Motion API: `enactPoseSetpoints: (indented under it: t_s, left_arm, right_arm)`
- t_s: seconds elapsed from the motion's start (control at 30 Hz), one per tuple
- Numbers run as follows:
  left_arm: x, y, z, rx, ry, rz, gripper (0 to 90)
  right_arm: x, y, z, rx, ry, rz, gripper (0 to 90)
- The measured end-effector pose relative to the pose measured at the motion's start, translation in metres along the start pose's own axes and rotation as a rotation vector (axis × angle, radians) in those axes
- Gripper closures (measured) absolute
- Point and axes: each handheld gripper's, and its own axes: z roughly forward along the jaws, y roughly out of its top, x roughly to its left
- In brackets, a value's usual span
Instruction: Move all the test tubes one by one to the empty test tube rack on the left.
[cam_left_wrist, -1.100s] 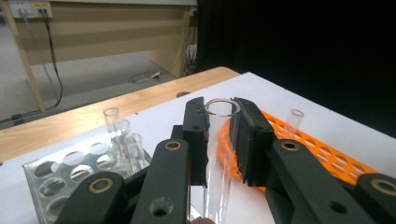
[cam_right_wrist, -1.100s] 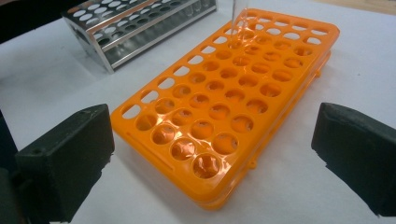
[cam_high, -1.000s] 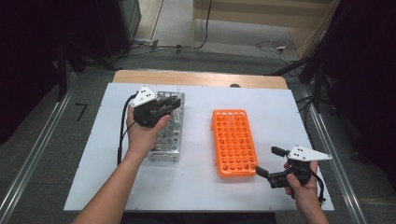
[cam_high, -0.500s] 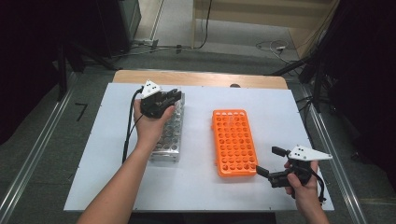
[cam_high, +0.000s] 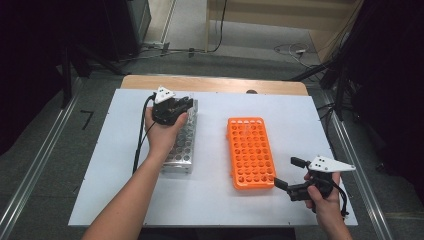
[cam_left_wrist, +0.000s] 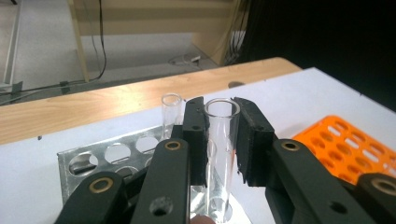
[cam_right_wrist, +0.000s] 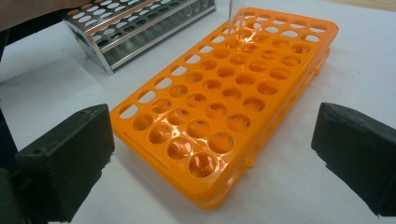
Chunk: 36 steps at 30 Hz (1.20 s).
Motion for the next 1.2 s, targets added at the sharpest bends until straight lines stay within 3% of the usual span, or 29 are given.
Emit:
enactPoseSetpoints:
  t_s: [0.2, 0.3, 0.43, 0.57, 0.73, 0.87, 1.2]
  left_arm:
    - [-0.001, -0.003, 0.0, 0.085, -0.003, 0.021, 74.8]
    - [-0.002, -0.003, 0.0, 0.104, -0.004, 0.016, 73.3]
    - [-0.001, -0.002, -0.001, 0.114, -0.01, -0.005, 62.1]
    - [-0.002, -0.001, -0.005, 0.101, -0.001, -0.017, 43.7]
    - [-0.005, 0.0, -0.016, 0.069, -0.051, -0.035, 23.2]
    - [-0.011, -0.001, -0.025, 0.054, -0.08, -0.015, 9.9]
    - [-0.022, -0.013, -0.055, 0.036, -0.162, 0.009, 0.0]
  right_arm:
    - [-0.001, 0.0, 0.001, 0.0, 0.003, -0.002, 0.0]
    - [-0.001, -0.001, 0.002, 0.004, 0.004, 0.002, 0.0]
    - [0.0, -0.001, 0.003, 0.006, 0.006, 0.004, 0.0]
    - [0.0, -0.001, 0.003, 0.005, 0.007, 0.005, 0.0]
    - [-0.001, -0.001, 0.004, 0.003, 0.005, 0.014, 0.0]
    - [0.0, 0.0, 0.004, 0.0, 0.003, 0.011, 0.0]
    - [0.001, 0.001, 0.007, 0.006, 0.002, 0.012, 0.0]
